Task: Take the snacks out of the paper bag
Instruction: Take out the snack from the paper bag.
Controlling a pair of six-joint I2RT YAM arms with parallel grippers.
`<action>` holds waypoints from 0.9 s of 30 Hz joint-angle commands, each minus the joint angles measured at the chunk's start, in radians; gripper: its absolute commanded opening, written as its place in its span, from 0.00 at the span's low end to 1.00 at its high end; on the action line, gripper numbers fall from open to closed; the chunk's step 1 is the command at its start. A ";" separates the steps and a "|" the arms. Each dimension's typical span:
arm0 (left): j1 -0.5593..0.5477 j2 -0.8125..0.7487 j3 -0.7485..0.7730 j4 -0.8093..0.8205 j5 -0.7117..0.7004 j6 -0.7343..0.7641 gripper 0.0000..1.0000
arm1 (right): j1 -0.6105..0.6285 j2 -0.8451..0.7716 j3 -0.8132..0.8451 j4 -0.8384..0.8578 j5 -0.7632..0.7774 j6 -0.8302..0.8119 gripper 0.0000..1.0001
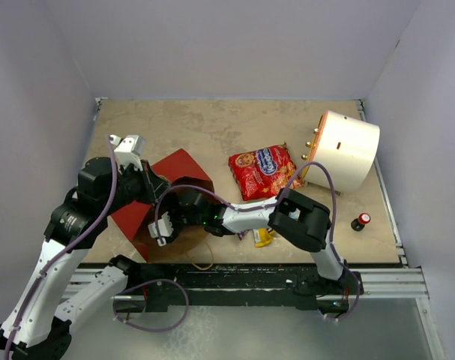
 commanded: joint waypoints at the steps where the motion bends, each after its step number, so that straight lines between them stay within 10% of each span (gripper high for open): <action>1: -0.001 0.009 0.066 0.015 0.048 0.023 0.00 | -0.006 0.045 0.093 0.005 0.080 -0.035 0.79; 20: -0.001 0.095 0.148 -0.009 0.223 0.132 0.00 | -0.066 0.243 0.263 0.024 0.165 -0.055 0.80; 27: -0.001 0.106 0.174 -0.041 0.219 0.129 0.00 | -0.083 0.299 0.317 0.022 0.153 -0.043 0.64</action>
